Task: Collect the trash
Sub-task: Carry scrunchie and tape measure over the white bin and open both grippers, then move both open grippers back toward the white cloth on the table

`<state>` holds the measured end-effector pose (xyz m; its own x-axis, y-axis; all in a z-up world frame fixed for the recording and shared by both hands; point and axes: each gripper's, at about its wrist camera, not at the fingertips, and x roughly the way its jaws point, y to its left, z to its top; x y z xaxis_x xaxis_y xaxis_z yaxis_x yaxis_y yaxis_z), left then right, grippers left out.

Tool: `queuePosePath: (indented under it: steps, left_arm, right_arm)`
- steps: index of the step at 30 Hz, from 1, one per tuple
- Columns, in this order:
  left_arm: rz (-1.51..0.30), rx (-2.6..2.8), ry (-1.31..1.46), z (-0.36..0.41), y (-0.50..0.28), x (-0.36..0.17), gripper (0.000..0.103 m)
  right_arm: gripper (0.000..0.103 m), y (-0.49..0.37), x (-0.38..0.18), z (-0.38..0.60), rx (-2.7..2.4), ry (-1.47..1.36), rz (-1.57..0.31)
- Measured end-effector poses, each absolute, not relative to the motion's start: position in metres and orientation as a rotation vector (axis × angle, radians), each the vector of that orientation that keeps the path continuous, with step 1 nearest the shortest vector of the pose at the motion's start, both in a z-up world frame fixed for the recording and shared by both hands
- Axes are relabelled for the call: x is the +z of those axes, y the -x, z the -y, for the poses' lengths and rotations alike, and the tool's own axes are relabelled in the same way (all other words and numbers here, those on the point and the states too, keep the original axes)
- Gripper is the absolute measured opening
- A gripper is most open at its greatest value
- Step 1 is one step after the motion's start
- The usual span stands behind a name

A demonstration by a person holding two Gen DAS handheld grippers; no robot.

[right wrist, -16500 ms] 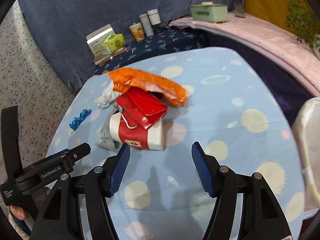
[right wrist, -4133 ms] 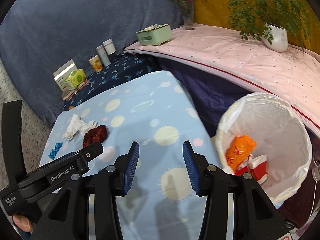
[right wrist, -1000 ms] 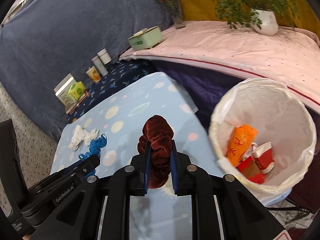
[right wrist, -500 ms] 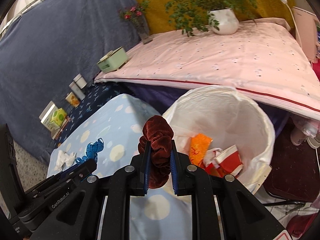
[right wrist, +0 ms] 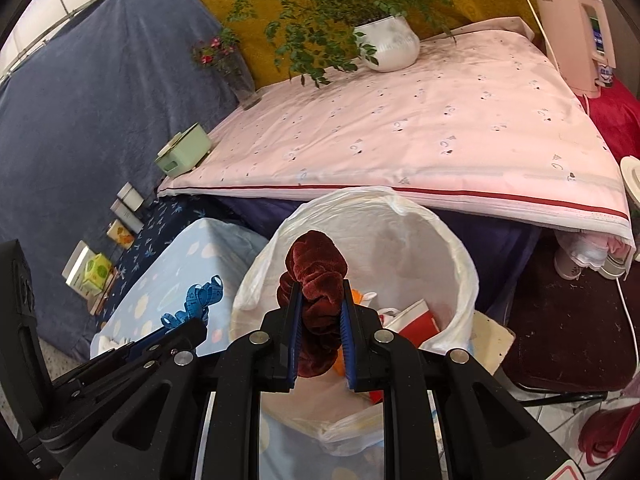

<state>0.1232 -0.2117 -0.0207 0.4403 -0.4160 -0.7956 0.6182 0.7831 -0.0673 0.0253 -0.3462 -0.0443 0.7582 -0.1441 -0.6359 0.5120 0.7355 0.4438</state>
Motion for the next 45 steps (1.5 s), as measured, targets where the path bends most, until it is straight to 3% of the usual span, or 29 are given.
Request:
queuePosePath:
  steps: [4, 6, 8, 19, 23, 31, 36, 45]
  left_arm:
    - [-0.915, -0.659, -0.242, 0.22, -0.128, -0.024, 0.033]
    - [-0.914, -0.649, -0.233, 0.221, -0.131, -0.024, 0.049]
    - [-0.903, -0.64, -0.227, 0.219, -0.133, -0.023, 0.054]
    - [-0.918, -0.581, -0.202, 0.193, -0.149, -0.03, 0.056]
    - [-0.914, -0.563, -0.186, 0.183, -0.151, -0.03, 0.061]
    - [-0.908, -0.54, -0.16, 0.162, -0.154, -0.028, 0.061]
    - [-0.91, -0.52, -0.138, 0.147, -0.156, -0.027, 0.061]
    - [-0.908, -0.486, -0.099, 0.12, -0.159, -0.024, 0.062]
  right_arm:
    - [0.016, -0.026, -0.048, 0.354, -0.4, -0.656, -0.615]
    - [0.016, -0.027, -0.05, 0.357, -0.405, -0.661, -0.617]
    - [0.016, -0.028, -0.051, 0.358, -0.407, -0.662, -0.619]
    - [0.019, -0.048, -0.054, 0.346, -0.39, -0.642, -0.645]
    - [0.022, -0.054, -0.053, 0.336, -0.39, -0.622, -0.647]
    - [0.022, -0.064, -0.046, 0.318, -0.362, -0.582, -0.665]
    - [0.031, -0.069, -0.041, 0.302, -0.355, -0.543, -0.671]
    - [0.031, -0.077, -0.033, 0.275, -0.319, -0.488, -0.686]
